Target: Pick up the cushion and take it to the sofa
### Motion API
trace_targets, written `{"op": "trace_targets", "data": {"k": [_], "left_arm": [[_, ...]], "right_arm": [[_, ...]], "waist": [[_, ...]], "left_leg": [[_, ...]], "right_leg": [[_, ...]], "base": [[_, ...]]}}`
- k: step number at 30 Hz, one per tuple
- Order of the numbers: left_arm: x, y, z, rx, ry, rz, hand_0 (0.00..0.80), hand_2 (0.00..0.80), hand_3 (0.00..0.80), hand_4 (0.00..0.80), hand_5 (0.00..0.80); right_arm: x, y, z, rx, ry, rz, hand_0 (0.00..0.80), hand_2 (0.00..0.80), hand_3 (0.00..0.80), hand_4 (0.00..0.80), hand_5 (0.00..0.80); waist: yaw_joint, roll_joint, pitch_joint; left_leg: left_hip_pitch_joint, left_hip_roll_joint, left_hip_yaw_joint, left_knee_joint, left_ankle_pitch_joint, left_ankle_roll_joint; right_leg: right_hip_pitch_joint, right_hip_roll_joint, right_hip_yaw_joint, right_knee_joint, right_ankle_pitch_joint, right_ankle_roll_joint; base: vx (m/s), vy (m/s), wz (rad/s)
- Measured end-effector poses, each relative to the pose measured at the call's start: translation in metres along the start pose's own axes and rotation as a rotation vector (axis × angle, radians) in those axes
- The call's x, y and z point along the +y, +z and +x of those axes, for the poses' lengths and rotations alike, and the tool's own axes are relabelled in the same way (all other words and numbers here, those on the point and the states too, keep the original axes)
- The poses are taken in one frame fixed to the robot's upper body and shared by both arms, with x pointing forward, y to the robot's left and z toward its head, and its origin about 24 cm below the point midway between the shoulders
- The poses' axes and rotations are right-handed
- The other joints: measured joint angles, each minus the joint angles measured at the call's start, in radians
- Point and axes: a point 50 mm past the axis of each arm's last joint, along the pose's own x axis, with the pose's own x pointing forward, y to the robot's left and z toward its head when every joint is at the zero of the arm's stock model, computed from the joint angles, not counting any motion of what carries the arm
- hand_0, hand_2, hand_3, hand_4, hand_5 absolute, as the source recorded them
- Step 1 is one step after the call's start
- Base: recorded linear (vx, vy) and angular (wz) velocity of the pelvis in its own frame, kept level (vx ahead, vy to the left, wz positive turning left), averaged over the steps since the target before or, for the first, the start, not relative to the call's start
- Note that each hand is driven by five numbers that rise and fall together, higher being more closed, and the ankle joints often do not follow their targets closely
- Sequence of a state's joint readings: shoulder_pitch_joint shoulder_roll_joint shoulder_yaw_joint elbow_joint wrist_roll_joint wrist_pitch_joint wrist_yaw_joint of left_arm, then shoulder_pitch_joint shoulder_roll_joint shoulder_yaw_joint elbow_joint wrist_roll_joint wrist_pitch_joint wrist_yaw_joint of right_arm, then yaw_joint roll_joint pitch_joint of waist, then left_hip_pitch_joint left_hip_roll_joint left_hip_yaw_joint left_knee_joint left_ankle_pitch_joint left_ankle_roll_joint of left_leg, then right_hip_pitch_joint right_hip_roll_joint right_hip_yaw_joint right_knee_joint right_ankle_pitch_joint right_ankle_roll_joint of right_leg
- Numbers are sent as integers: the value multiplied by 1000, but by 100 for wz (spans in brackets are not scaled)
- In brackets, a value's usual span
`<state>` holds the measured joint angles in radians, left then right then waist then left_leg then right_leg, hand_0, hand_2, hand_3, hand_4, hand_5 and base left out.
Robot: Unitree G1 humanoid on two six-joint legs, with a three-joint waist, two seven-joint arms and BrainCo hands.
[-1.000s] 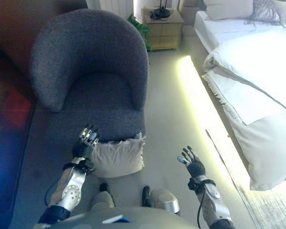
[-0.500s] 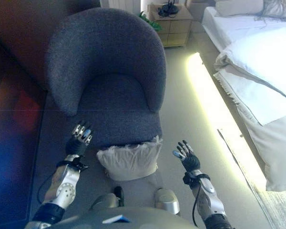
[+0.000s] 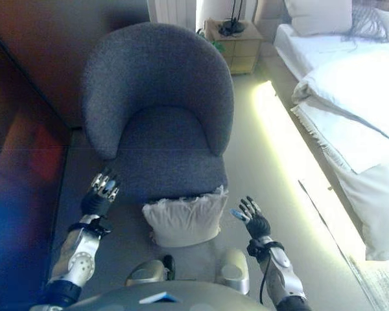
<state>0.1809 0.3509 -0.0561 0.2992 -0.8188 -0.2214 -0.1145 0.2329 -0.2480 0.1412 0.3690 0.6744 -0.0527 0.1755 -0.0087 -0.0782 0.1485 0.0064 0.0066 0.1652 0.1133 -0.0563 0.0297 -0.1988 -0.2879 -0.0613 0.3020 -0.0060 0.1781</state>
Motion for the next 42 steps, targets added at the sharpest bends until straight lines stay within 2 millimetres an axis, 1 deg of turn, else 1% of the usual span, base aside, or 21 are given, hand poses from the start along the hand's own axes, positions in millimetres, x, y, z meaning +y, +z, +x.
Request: {"op": "trace_targets", "data": {"k": [1, 3, 4, 6, 7, 8, 9, 10, 12, 14, 17, 19, 21, 23, 25, 26, 28, 33, 37, 38, 42], "left_arm": [[1, -1, -2, 4, 6, 3, 0, 0, 0, 0, 0], [2, 0, -4, 4, 15, 8, 0, 0, 0, 0, 0], [1, 1, -5, 0, 13, 8, 0, 0, 0, 0, 0], [-2, -2, -7, -1, 13, -6, 0, 0, 0, 0, 0], [0, -4, -12, 8, 28, -10, 0, 0, 0, 0, 0], [2, -6, -14, 20, 41, -13, 0, 0, 0, 0, 0], [3, -10, -17, 38, 53, -17, 0, 0, 0, 0, 0], [3, -12, -19, 47, 64, -23, 0, 0, 0, 0, 0], [4, -17, -22, 59, 91, -27, 0, 0, 0, 0, 0], [5, -23, -22, 75, 126, -14, 0, 0, 0, 0, 0], [17, -35, -26, 133, 206, 59, 0, 0, 0, 0, 0], [22, -41, -29, 163, 226, 99, 0, 0, 0, 0, 0], [21, -43, -29, 173, 223, 128, 0, 0, 0, 0, 0], [20, -43, -24, 172, 218, 170, 0, 0, 0, 0, 0], [15, -36, -11, 139, 216, 191, 0, 0, 0, 0, 0], [15, -32, -4, 128, 218, 212, 0, 0, 0, 0, 0], [15, -30, 1, 124, 229, 219, 0, 0, 0, 0, 0], [15, -22, 9, 93, 224, 238, 0, 0, 0, 0, 0], [11, -10, 24, 53, 228, 257, 0, 0, 0, 0, 0], [9, -7, 31, 42, 229, 263, 0, 0, 0, 0, 0], [11, -9, 39, 53, 247, 279, 0, 0, 0, 0, 0]], "right_arm": [[3, 1, 2, 1, 13, 3, 0, 0, 0, 0, 0], [8, -3, 4, 29, 46, 0, 0, 0, 0, 0, 0], [9, -5, 3, 44, 53, 3, 0, 0, 0, 0, 0], [6, -9, 3, 66, 47, 5, 0, 0, 0, 0, 0], [6, -10, 3, 79, 50, 5, 0, 0, 0, 0, 0], [6, -9, 3, 81, 51, 4, 0, 0, 0, 0, 0], [5, -9, 3, 82, 50, -2, 0, 0, 0, 0, 0], [4, -7, 3, 81, 51, -9, 0, 0, 0, 0, 0], [2, -5, 3, 85, 49, -34, 0, 0, 0, 0, 0], [2, -4, 5, 95, 54, -78, 0, 0, 0, 0, 0], [4, -4, 7, 110, 65, -133, 0, 0, 0, 0, 0], [1, -3, 7, 115, 60, -182, 0, 0, 0, 0, 0], [-5, 1, 7, 117, 48, -205, 0, 0, 0, 0, 0], [-12, 10, 10, 114, 28, -245, 0, 0, 0, 0, 0], [-14, 20, 17, 96, 9, -269, 0, 0, 0, 0, 0], [-11, 21, 22, 90, 4, -261, 0, 0, 0, 0, 0], [-5, 16, 23, 94, 7, -239, 0, 0, 0, 0, 0], [4, 14, 33, 102, 10, -236, 0, 0, 0, 0, 0], [10, 39, 52, 47, 0, -271, 0, 0, 0, 0, 0], [10, 50, 58, 19, -4, -290, 0, 0, 0, 0, 0], [11, 81, 73, -36, -8, -338, 0, 0, 0, 0, 0]], "waist": [[0, -14, -2], [-2, -60, -6], [-3, -79, -5], [-1, -75, -9], [1, -62, -18], [-1, -53, -25], [-2, -41, -38], [-1, -28, -43], [-2, -3, -58], [-2, 7, -60], [-1, -4, -59], [-1, -1, -59], [-1, 11, -51], [1, 46, -28], [-1, 84, -12], [-1, 77, -1], [-1, 66, 11], [1, 56, 52], [17, 65, 127], [24, 70, 150], [25, 78, 195]], "left_leg": [[1, -4, 0, 1, 0, -3], [19, -10, 5, 1, -7, -27], [22, -9, 6, 4, -13, -45], [40, 18, -3, -6, -19, -55], [55, 55, -10, -20, -21, -59], [56, 72, -12, -20, -22, -63], [62, 86, -7, -20, -26, -70], [69, 101, -3, -18, -31, -82], [70, 125, -3, -8, -34, -101], [61, 143, 3, 39, -33, -114], [-17, 159, 18, 236, -28, -113], [-33, 179, 34, 271, -17, -112], [-34, 181, 45, 256, -16, -114], [-43, 184, 50, 200, -35, -138], [-35, 181, 66, 125, -72, -137], [-36, 171, 85, 95, -66, -146], [-33, 150, 94, 88, -58, -138], [-94, 122, 77, 176, -89, -117], [-222, 135, 69, 323, -125, -110], [-277, 152, 68, 390, -153, -107], [-405, 181, 58, 557, -210, -96]], "right_leg": [[7, -6, -18, -66, 7, 11], [38, -10, -87, -144, 11, 19], [59, -6, -95, -162, 49, 2], [74, 16, -115, -160, 55, 2], [87, 60, -115, -162, 60, -8], [92, 78, -115, -162, 56, -30], [91, 99, -115, -162, 49, -69], [97, 116, -116, -162, 50, -94], [103, 139, -126, -159, 35, -108], [108, 152, -143, -146, 16, -113], [118, 141, -142, -134, -16, -134], [130, 143, -144, -133, -29, -145], [119, 145, -144, -124, -32, -149], [84, 143, -142, -108, -29, -147], [26, 142, -148, -67, -30, -138], [1, 124, -151, -40, -34, -131], [3, 93, -151, -26, -35, -118], [-41, 38, -156, 45, -59, -98], [-141, 20, -153, 137, -72, -101], [-188, 16, -150, 186, -88, -110], [-302, 1, -140, 312, -124, -114]], "base": [[247, -124, -44], [272, -151, -18], [286, -166, 1], [272, -154, 6], [236, -132, 8], [268, -157, 3], [201, -140, -6], [211, -176, -11], [174, -197, 0], [171, -191, 7], [172, -67, -4], [126, 68, 6], [38, 136, 5], [9, 164, 6], [91, 180, 10], [122, 166, 19], [56, 105, 19], [-79, 47, 18], [-131, 57, 9], [-125, 102, 1], [-174, 110, -4]]}}
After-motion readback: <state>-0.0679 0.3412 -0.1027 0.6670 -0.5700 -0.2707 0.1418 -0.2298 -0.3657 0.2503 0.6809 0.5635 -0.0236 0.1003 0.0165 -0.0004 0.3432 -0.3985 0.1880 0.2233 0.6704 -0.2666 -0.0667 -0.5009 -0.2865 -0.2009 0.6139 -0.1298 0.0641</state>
